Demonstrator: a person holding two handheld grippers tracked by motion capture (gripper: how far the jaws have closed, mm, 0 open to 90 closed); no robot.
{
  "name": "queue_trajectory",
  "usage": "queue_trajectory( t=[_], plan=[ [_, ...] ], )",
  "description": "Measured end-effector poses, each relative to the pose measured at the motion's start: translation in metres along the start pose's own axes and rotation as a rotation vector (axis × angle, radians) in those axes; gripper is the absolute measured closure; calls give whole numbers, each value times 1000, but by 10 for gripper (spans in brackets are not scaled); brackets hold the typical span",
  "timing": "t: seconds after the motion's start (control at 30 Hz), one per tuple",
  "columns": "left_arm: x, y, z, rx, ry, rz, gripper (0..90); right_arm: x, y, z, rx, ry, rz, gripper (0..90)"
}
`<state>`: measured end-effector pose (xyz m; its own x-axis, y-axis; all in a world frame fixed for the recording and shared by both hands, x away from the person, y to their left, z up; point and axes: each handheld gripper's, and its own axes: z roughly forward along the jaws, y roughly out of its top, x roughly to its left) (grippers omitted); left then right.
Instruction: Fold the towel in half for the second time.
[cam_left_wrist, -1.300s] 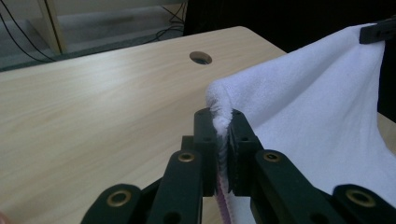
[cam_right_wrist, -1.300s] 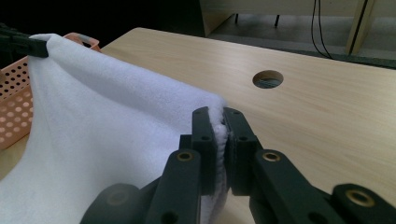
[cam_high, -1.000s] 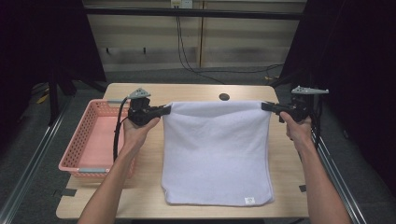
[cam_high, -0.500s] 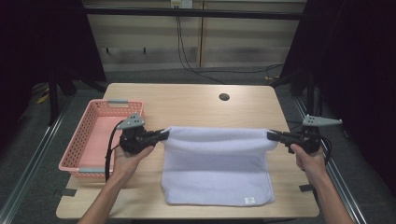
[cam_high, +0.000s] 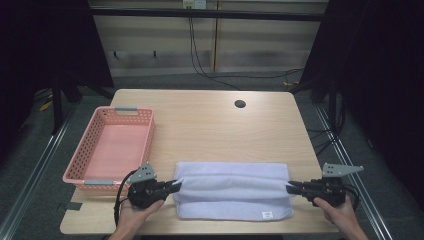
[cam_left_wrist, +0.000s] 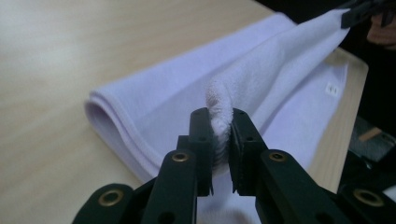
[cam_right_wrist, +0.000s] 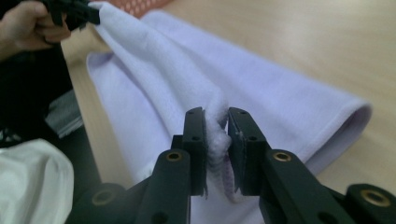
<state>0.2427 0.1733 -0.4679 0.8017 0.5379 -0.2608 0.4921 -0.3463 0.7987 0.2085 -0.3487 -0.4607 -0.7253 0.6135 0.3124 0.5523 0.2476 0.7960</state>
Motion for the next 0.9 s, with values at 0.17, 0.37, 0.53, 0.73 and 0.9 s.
queue_trajectory(
  t=[0.17,0.37,0.53,0.73,0.9],
  plan=[
    [-2,-15,0,91,-38,12,806,11,-20,-3,59,34,5,720],
    [-11,-28,-9,128,-104,10,728,20,-34,-11,96,40,5,637],
    [-7,-19,-17,37,-105,-6,615,26,-26,-13,42,-35,4,585],
    [10,6,-1,5,-52,2,628,35,-4,2,-44,-82,-26,574],
    [25,19,26,70,-49,-9,639,41,0,31,-16,-85,-14,565]
  ],
)
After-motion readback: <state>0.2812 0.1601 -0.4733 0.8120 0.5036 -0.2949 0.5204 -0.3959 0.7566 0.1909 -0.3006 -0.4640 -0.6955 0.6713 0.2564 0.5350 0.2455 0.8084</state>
